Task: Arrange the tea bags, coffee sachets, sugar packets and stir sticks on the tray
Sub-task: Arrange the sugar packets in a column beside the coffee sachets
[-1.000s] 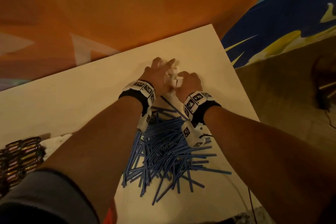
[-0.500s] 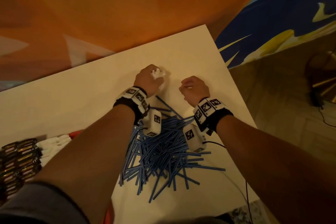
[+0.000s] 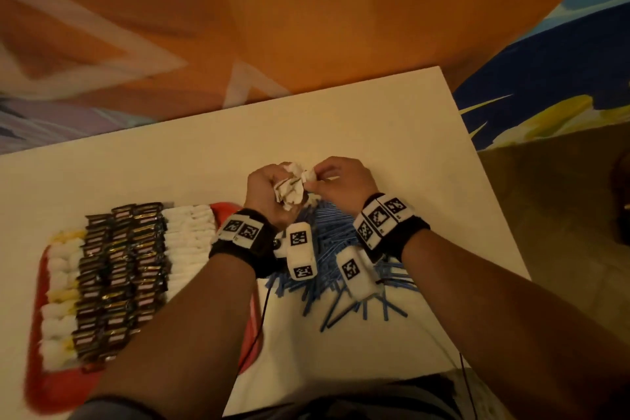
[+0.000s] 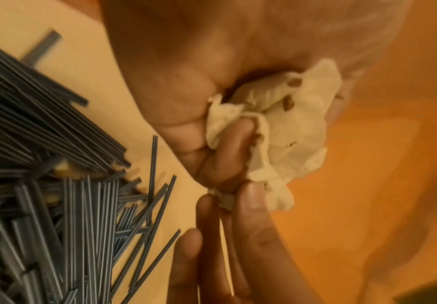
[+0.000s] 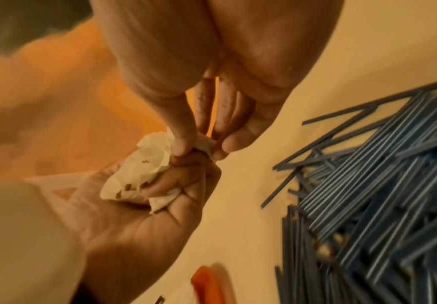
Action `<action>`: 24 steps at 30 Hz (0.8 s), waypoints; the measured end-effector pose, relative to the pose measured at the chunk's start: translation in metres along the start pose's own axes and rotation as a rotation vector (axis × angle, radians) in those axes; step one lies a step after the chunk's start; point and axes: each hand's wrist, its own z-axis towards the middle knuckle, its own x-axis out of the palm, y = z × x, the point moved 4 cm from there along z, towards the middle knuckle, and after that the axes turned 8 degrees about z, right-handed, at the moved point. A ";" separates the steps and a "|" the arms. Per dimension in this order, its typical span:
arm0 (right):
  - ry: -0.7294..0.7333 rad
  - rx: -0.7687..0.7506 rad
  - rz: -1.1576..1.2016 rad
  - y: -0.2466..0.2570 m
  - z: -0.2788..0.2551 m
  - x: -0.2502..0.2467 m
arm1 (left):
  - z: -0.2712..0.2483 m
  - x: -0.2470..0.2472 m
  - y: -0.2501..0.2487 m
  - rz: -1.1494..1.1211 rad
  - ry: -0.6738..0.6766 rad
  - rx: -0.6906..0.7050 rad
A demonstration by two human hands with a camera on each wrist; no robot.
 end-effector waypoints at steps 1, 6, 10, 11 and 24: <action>0.005 -0.015 -0.025 0.006 -0.008 0.008 | -0.009 -0.009 -0.001 -0.013 -0.004 -0.009; 0.068 -0.012 -0.053 0.026 -0.045 0.055 | -0.049 -0.051 -0.010 0.167 0.086 -0.025; 0.028 0.082 0.212 0.037 -0.069 0.088 | -0.088 -0.095 -0.020 -0.041 0.032 -0.014; 0.031 0.099 0.310 0.040 -0.076 0.097 | -0.097 -0.107 -0.022 -0.094 0.029 -0.013; -0.048 0.117 0.566 0.066 -0.137 0.207 | -0.167 -0.216 -0.041 0.313 -0.077 0.165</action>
